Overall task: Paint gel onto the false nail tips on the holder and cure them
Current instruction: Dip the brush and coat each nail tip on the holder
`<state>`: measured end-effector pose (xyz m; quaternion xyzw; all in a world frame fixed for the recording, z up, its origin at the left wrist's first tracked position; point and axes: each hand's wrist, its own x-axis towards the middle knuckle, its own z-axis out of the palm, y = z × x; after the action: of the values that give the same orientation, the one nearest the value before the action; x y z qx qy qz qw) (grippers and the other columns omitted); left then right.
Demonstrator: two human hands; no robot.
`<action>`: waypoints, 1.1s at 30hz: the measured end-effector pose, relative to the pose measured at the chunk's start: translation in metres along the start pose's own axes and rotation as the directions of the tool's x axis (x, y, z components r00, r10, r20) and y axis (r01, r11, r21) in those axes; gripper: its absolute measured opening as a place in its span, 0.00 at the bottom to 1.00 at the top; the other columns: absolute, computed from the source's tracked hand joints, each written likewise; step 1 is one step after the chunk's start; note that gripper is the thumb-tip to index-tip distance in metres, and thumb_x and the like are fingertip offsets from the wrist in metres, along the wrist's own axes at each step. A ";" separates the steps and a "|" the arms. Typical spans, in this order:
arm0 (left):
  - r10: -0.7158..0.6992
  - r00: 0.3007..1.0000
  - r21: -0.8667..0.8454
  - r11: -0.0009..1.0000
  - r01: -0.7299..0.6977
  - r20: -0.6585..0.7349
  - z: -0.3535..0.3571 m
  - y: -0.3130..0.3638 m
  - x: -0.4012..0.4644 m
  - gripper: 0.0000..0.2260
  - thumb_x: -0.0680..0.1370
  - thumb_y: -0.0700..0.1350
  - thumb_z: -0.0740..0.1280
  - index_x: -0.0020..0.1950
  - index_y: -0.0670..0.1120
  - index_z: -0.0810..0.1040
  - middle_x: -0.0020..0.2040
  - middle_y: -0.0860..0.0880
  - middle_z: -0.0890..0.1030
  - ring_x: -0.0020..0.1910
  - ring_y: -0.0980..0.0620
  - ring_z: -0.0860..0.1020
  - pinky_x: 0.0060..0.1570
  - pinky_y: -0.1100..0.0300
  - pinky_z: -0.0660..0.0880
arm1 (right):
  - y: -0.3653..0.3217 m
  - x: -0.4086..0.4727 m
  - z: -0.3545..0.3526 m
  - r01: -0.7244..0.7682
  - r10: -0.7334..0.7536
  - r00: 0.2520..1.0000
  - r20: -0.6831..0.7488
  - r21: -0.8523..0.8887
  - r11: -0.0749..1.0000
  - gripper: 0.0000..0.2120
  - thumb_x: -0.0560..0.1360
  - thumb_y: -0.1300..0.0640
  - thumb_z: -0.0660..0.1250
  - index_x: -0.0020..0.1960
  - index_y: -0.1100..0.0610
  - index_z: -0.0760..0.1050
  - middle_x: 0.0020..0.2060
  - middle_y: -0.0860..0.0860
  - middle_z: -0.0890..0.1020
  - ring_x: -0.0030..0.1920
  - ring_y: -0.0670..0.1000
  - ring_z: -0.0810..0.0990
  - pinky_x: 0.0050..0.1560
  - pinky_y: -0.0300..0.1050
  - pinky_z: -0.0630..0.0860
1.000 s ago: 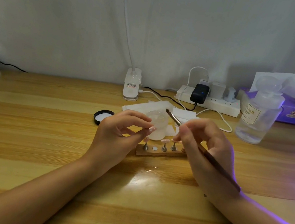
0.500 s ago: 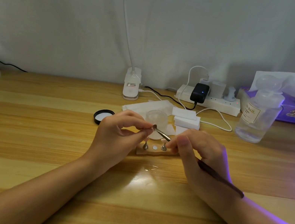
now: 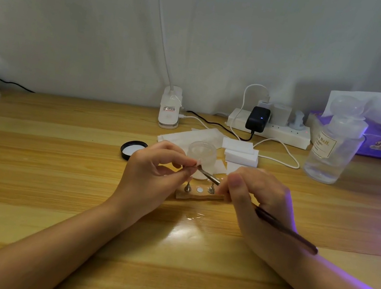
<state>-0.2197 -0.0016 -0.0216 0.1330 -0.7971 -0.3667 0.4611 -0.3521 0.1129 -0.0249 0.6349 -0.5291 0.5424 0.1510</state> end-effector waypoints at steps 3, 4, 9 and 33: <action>-0.003 1.000 0.006 1.000 0.003 -0.013 0.000 0.001 0.000 0.06 0.68 0.39 0.72 0.45 0.45 0.82 0.40 0.47 0.79 0.39 0.45 0.79 0.35 0.61 0.79 | 0.000 -0.001 0.000 0.000 0.001 1.000 -0.022 0.041 0.999 0.28 0.80 0.47 0.49 0.32 0.60 0.78 0.30 0.39 0.72 0.33 0.37 0.72 0.38 0.33 0.69; -0.005 1.000 0.004 1.000 0.005 -0.012 0.000 0.002 0.000 0.06 0.68 0.39 0.72 0.45 0.45 0.82 0.40 0.47 0.79 0.39 0.45 0.79 0.35 0.61 0.79 | 0.001 -0.001 -0.001 -0.016 0.018 0.999 -0.033 0.048 0.999 0.28 0.80 0.46 0.49 0.32 0.60 0.78 0.30 0.38 0.72 0.33 0.36 0.72 0.39 0.32 0.68; -0.009 1.000 0.028 1.000 0.009 -0.005 0.000 0.001 0.000 0.08 0.69 0.36 0.72 0.45 0.46 0.82 0.41 0.48 0.79 0.39 0.45 0.79 0.35 0.55 0.80 | 0.002 0.000 0.000 -0.064 0.064 0.998 0.012 0.001 0.998 0.25 0.79 0.44 0.50 0.39 0.57 0.79 0.32 0.38 0.73 0.35 0.43 0.75 0.36 0.41 0.72; -0.015 1.000 0.018 1.000 0.015 -0.004 -0.001 0.002 -0.001 0.06 0.69 0.39 0.72 0.43 0.49 0.82 0.40 0.49 0.80 0.39 0.46 0.79 0.32 0.52 0.77 | 0.001 0.000 0.001 -0.078 0.080 0.997 -0.021 0.075 0.994 0.24 0.79 0.45 0.50 0.37 0.55 0.78 0.31 0.39 0.74 0.33 0.40 0.75 0.34 0.36 0.71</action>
<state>-0.2186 -0.0004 -0.0208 0.1438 -0.7985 -0.3625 0.4586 -0.3521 0.1122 -0.0256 0.6121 -0.5315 0.5747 0.1122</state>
